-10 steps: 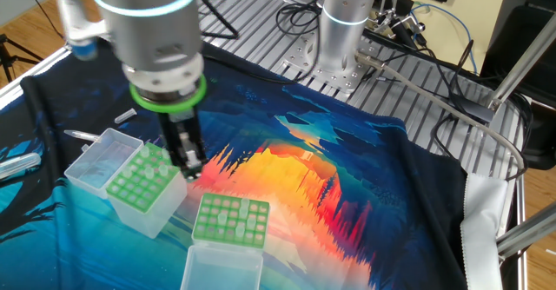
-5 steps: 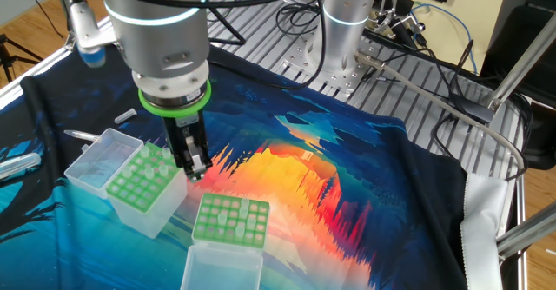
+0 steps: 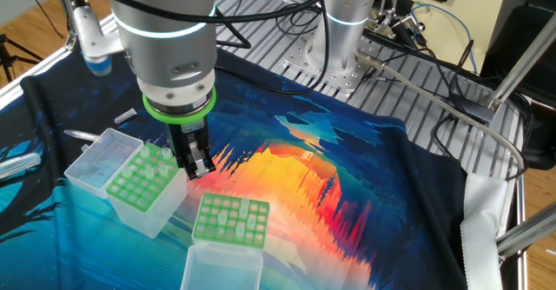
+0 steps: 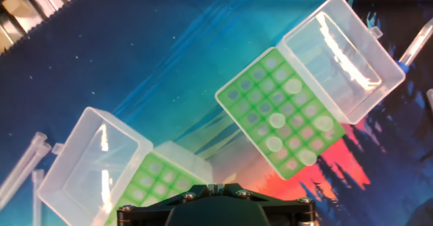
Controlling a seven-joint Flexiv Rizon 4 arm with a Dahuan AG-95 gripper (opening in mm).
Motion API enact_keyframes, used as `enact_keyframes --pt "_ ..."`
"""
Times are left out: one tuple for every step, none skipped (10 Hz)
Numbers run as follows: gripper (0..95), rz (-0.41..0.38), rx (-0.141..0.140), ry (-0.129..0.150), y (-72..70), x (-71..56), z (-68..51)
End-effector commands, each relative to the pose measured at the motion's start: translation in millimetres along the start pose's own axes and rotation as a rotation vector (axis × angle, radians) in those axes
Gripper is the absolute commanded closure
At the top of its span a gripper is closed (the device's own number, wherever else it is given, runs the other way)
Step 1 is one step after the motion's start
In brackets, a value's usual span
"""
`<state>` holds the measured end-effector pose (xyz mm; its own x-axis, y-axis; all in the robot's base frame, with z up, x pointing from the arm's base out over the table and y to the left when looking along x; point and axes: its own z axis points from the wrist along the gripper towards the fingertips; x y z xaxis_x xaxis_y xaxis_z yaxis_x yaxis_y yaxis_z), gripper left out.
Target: Transfer all large pipette tips from one holder to another
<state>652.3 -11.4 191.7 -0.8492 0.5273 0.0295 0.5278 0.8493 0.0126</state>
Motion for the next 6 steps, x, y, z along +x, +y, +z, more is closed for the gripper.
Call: enact_keyframes --pt "95.0 -0.091 -0.017 0.007 1.3 -1.7 0.5" --pt "95.0 -0.125 -0.024 0.011 1.3 -1.7 0.5" --pt "95.0 -0.156 -0.032 0.014 1.3 -1.7 0.5" --pt "95.0 -0.173 -0.037 0.017 1.3 -1.7 0.5" --pt "95.0 -0.180 -0.044 0.024 1.3 -1.7 0.5" --pt "95.0 -0.149 -0.054 0.031 1.3 -1.7 0.5"
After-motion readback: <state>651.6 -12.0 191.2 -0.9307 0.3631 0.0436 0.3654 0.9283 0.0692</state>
